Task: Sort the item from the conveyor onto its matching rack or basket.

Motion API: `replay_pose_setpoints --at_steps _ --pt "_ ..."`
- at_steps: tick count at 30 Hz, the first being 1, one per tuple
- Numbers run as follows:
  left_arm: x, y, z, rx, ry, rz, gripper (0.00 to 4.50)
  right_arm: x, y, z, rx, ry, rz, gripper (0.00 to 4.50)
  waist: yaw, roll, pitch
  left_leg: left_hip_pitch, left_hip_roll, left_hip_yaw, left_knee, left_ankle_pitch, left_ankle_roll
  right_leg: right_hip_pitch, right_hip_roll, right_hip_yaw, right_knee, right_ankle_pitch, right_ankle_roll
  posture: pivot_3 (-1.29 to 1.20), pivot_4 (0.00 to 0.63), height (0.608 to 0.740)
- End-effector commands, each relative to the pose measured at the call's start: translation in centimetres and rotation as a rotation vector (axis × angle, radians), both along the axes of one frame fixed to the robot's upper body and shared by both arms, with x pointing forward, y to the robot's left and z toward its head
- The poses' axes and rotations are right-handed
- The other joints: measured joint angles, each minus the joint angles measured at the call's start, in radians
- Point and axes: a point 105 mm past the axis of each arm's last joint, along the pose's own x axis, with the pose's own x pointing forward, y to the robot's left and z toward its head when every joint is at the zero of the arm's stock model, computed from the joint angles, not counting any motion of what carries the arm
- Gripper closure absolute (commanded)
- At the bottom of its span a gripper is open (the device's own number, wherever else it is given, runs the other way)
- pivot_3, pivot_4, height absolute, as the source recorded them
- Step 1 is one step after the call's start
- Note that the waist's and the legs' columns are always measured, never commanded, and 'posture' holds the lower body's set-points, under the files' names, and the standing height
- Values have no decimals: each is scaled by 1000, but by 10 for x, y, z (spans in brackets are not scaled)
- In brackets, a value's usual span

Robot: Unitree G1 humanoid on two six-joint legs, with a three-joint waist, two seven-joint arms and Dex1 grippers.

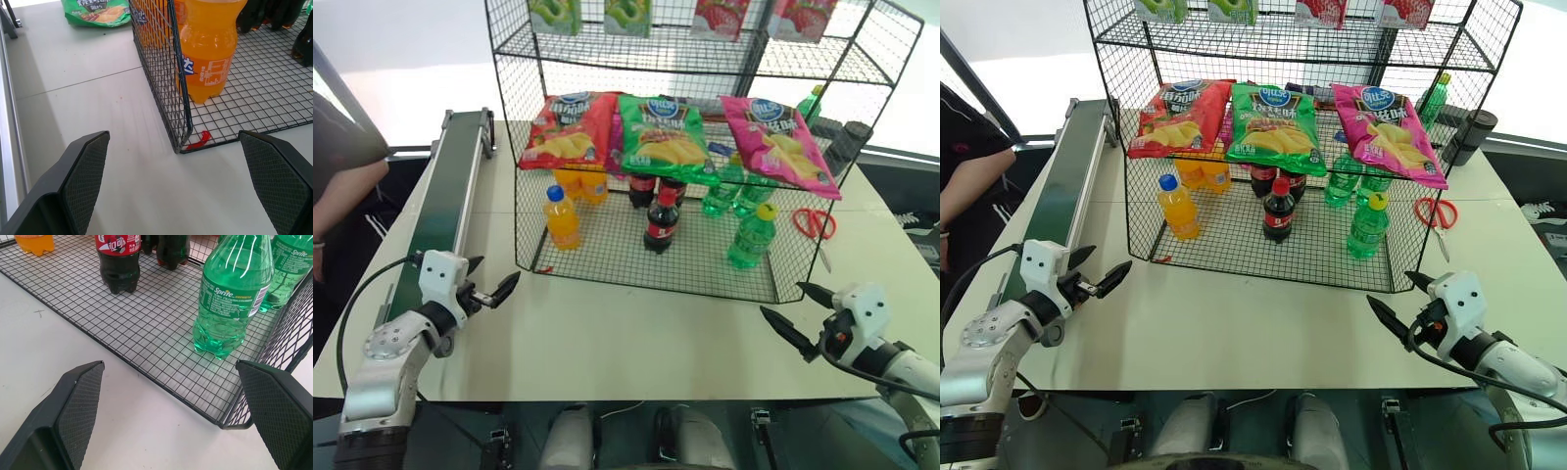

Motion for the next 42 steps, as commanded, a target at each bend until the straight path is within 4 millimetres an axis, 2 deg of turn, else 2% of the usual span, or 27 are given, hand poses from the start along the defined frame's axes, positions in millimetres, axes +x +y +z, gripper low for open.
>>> replay_pose_setpoints --at_steps 1,42 --pt "0 2 15 28 -53 -6 0 0 -2 12 -29 -42 7 18 0 0 0 0 0 0 0 0 0 0 0 0 0 0 0 0 150 735" --pt "10 -6 10 11 -62 14 0 14 8 7 -6 -52 22 18 0 0 0 0 0 0 0 0 0 0 0 0 0 0 0 0 150 735"
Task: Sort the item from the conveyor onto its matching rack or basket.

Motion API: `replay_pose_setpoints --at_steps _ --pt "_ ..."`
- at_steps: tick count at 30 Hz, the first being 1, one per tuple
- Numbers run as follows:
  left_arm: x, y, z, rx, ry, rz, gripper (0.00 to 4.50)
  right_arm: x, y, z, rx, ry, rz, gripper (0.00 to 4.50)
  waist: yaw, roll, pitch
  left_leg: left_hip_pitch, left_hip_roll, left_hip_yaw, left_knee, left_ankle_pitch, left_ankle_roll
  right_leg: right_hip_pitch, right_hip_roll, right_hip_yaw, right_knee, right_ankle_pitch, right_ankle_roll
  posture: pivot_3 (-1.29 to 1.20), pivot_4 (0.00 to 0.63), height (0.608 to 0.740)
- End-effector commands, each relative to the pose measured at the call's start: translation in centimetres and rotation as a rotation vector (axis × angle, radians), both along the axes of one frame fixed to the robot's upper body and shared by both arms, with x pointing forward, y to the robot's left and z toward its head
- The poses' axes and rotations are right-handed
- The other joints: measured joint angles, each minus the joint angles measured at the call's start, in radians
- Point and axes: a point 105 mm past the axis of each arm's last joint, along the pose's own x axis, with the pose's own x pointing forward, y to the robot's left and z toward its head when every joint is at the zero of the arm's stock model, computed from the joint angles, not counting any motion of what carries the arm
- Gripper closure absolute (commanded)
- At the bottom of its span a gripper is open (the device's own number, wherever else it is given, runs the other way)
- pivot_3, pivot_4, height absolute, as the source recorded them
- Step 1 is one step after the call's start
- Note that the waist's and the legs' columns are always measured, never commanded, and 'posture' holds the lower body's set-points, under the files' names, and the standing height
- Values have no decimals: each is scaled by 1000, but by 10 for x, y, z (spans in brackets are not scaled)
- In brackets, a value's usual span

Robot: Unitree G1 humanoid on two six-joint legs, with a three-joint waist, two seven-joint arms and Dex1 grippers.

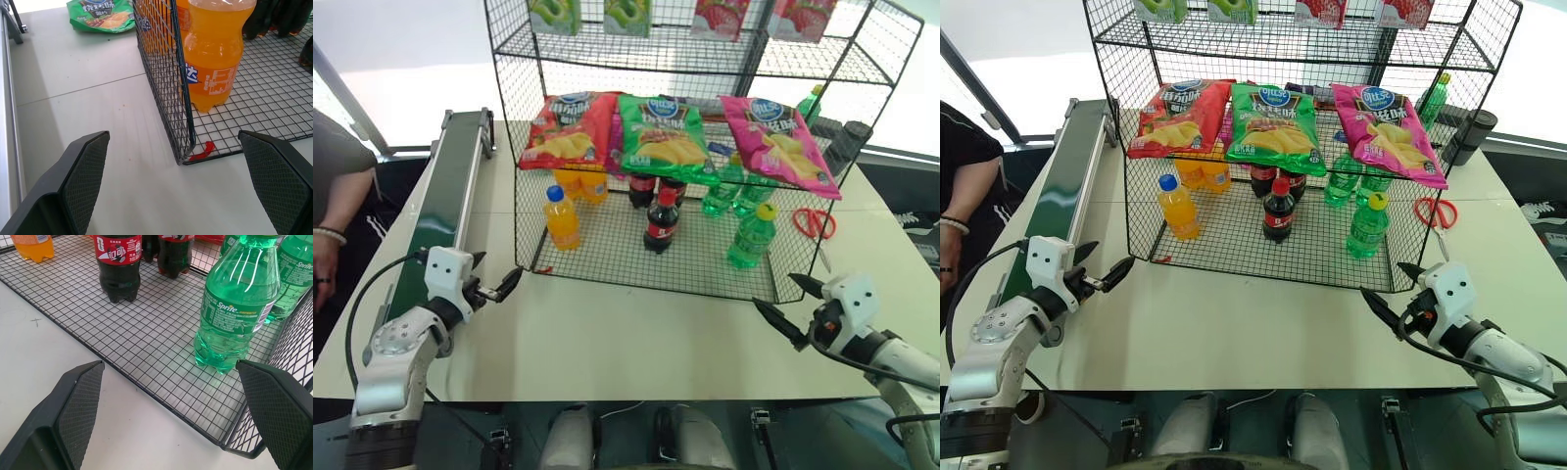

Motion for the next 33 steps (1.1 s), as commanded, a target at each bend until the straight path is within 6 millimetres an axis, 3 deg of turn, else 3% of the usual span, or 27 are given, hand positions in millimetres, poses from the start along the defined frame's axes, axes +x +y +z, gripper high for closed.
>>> replay_pose_setpoints --at_steps 1,33 --pt "2 -2 9 18 -38 -12 0 0 1 6 -9 -30 7 18 0 0 0 0 0 0 0 0 0 0 0 0 0 0 0 0 150 735" --pt "3 0 8 45 -44 -4 0 1 3 2 13 -13 -15 18 0 0 0 0 0 0 0 0 0 0 0 0 0 0 0 0 150 735"
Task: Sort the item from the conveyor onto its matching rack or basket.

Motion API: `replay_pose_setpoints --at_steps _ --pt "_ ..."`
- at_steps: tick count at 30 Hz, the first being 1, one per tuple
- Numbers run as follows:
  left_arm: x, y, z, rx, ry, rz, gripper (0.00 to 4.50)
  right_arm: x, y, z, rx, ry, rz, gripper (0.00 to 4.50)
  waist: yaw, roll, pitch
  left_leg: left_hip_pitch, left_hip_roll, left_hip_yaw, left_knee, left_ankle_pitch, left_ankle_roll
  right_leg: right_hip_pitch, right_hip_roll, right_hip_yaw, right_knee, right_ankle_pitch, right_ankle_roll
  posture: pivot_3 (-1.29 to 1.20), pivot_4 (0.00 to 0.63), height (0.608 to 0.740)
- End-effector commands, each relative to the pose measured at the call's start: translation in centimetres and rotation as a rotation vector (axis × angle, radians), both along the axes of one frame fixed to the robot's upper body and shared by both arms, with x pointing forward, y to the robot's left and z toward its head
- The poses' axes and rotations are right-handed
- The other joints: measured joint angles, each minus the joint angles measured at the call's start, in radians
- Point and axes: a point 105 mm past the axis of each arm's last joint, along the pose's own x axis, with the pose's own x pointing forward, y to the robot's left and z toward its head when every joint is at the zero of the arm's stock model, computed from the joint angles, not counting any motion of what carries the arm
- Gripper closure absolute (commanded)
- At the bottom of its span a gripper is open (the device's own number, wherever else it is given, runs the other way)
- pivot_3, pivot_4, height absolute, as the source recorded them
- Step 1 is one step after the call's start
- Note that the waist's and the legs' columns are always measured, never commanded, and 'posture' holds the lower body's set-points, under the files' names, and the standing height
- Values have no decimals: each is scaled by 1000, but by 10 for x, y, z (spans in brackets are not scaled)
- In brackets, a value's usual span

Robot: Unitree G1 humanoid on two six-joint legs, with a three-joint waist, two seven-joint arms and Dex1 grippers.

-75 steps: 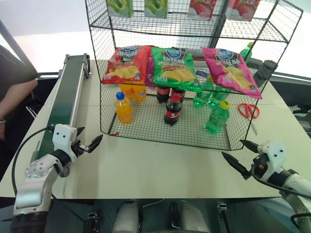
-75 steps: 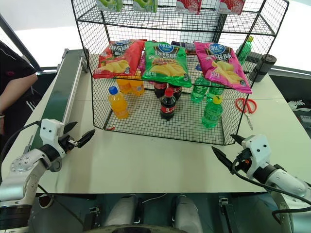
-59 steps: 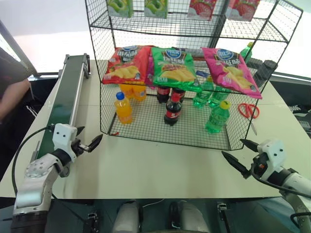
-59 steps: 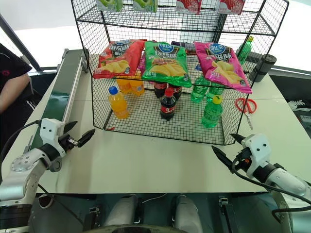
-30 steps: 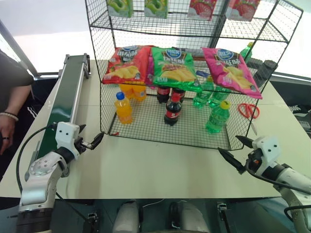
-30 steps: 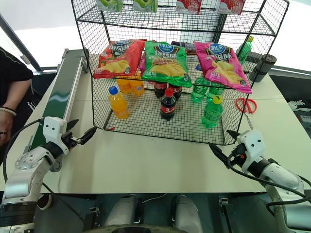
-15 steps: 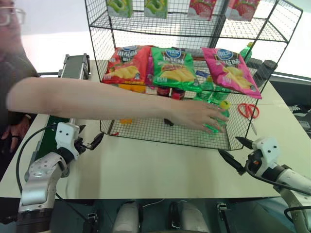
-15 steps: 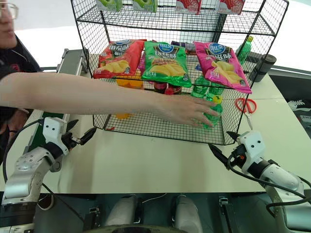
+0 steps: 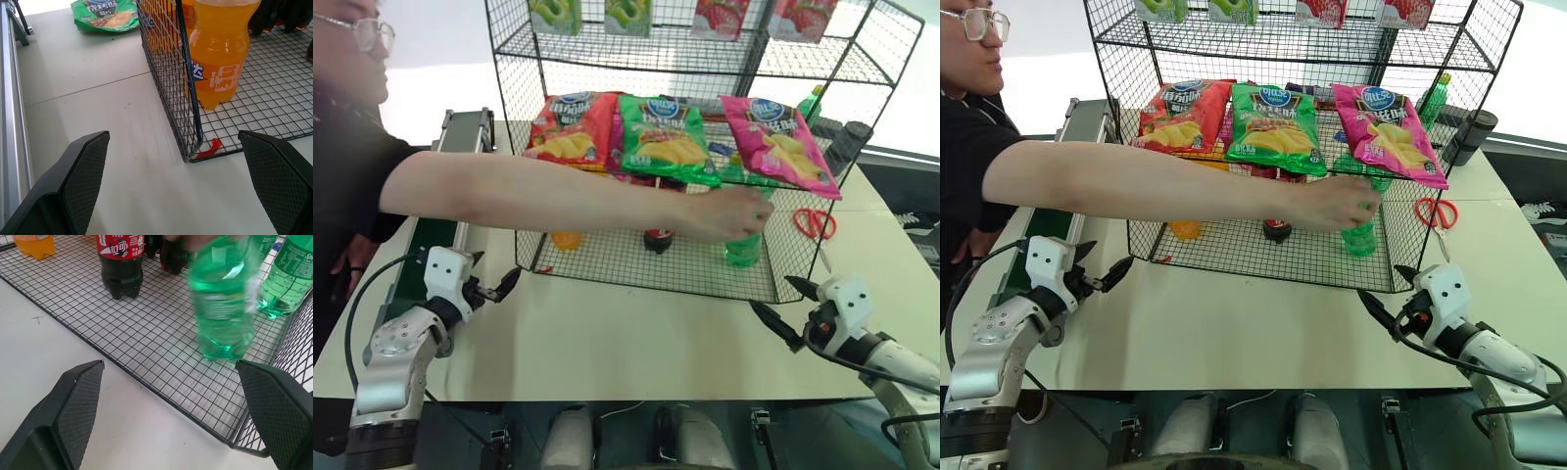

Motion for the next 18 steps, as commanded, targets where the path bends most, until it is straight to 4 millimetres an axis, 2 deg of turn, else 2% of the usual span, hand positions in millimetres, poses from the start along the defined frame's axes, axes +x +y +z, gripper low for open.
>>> replay_pose_setpoints --at_steps 1,18 --pt "2 -3 8 13 -38 -14 0 1 0 8 6 -29 -4 18 0 0 0 0 0 0 0 0 0 0 0 0 0 0 0 0 150 735" --pt "-1 -4 4 0 -30 11 0 6 6 7 5 -30 20 18 0 0 0 0 0 0 0 0 0 0 0 0 0 0 0 0 150 735"
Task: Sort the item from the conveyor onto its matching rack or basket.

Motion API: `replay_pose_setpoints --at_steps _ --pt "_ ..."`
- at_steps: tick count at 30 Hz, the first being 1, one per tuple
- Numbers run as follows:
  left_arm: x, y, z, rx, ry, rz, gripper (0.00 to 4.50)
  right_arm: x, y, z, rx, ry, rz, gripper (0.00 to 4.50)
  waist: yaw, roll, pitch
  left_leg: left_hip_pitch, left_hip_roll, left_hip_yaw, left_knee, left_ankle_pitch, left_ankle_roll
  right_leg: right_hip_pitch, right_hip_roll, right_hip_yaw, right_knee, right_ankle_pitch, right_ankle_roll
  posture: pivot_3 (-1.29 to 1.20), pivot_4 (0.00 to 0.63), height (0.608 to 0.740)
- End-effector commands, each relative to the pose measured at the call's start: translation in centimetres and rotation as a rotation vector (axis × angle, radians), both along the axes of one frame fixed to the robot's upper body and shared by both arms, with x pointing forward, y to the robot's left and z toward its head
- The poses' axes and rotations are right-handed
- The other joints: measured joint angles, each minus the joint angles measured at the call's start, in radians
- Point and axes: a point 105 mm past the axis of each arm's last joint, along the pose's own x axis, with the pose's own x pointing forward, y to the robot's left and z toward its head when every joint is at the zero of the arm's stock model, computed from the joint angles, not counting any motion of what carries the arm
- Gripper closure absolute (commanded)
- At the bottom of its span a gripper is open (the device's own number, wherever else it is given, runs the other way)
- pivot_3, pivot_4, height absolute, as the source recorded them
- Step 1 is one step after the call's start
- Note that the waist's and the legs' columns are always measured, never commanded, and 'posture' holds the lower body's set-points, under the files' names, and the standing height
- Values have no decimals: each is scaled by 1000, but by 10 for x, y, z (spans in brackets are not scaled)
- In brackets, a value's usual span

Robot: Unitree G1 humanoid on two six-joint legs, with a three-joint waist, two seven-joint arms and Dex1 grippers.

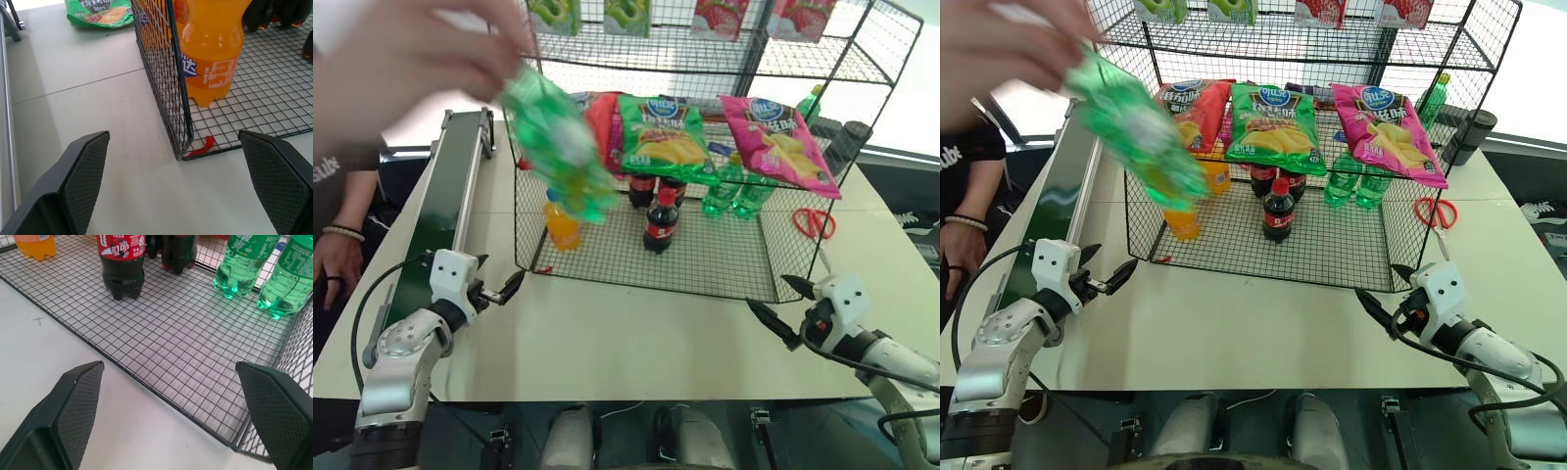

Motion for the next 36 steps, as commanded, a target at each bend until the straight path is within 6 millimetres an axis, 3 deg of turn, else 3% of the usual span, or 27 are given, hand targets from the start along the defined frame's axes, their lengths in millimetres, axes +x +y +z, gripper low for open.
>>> replay_pose_setpoints --at_steps 1,11,15,19,25,36 --pt "0 0 11 10 -47 7 0 3 3 6 0 -32 12 18 0 0 0 0 0 0 0 0 0 0 0 0 0 0 0 0 150 735" --pt "-1 9 13 -21 -69 51 0 6 17 9 4 -50 66 18 -1 0 0 0 0 0 0 0 0 0 0 0 0 0 0 0 150 735" --pt "0 23 17 -70 -95 134 0 9 35 11 -5 -66 128 18 -1 0 0 0 0 0 0 0 0 0 0 0 0 0 0 0 150 735" --pt "1 54 24 -120 -159 343 0 16 64 14 14 -92 217 18 -2 -1 0 0 0 0 0 0 0 0 0 0 0 0 0 0 150 735" --pt "-4 86 34 -202 -228 568 0 21 89 14 47 -98 286 18 0 -3 -1 0 0 0 1 0 0 0 0 0 0 0 0 0 150 735" --pt "-12 107 35 -173 -254 682 0 23 112 11 65 -100 346 18 -1 -4 -2 0 0 0 1 0 0 0 0 0 1 1 1 0 150 735"
